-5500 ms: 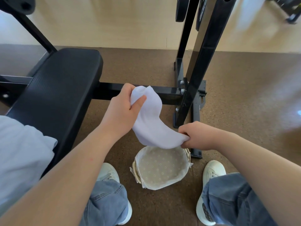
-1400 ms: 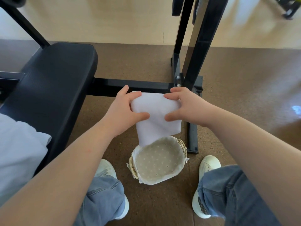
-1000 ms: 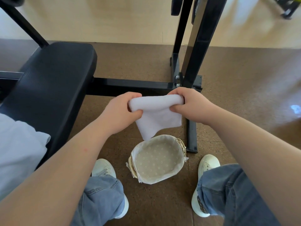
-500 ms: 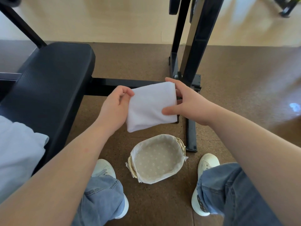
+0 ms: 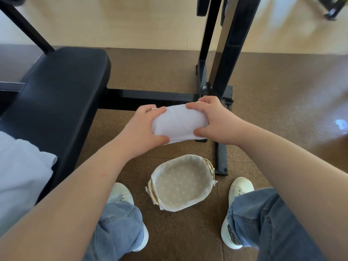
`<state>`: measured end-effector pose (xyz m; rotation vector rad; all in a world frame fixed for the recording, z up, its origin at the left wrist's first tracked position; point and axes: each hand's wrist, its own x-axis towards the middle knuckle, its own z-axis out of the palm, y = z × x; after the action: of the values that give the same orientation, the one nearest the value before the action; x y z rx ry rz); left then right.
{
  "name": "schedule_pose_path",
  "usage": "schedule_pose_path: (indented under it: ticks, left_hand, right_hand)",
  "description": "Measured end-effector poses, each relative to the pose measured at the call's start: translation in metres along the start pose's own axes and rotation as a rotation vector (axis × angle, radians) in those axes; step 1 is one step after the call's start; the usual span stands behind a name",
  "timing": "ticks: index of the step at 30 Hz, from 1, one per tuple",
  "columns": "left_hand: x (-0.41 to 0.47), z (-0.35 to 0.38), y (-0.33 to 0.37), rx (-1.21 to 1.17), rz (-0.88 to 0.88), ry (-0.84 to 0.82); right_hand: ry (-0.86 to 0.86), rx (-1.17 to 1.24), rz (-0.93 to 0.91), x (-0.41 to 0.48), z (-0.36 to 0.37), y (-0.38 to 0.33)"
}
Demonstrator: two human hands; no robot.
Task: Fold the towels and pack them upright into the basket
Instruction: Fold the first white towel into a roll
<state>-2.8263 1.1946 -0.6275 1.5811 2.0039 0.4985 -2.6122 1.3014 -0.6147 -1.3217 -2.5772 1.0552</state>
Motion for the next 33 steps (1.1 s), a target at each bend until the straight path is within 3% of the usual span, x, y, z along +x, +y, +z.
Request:
schedule_pose_path:
  ticks: [7, 16, 21, 24, 28, 33]
  left_hand:
    - [0.001, 0.008, -0.005, 0.129, 0.11, 0.062]
    - [-0.001, 0.005, -0.006, 0.217, 0.096, 0.131]
    - [-0.003, 0.007, -0.003, 0.233, 0.112, 0.145]
    - [-0.004, 0.009, -0.001, 0.252, 0.129, 0.139]
    - [-0.005, 0.013, -0.001, 0.208, 0.136, 0.129]
    - [-0.003, 0.017, -0.006, 0.156, 0.137, 0.152]
  right_hand:
    - [-0.086, -0.102, -0.005, -0.003, 0.001, -0.003]
    - [-0.02, -0.293, -0.1, -0.004, 0.012, 0.006]
    - [-0.189, -0.169, -0.121, -0.006, 0.014, 0.003]
    - [-0.305, 0.002, -0.035, -0.008, 0.008, 0.002]
    - [-0.157, -0.193, -0.132, -0.009, 0.012, -0.001]
    - [-0.016, -0.266, -0.097, -0.007, 0.018, -0.002]
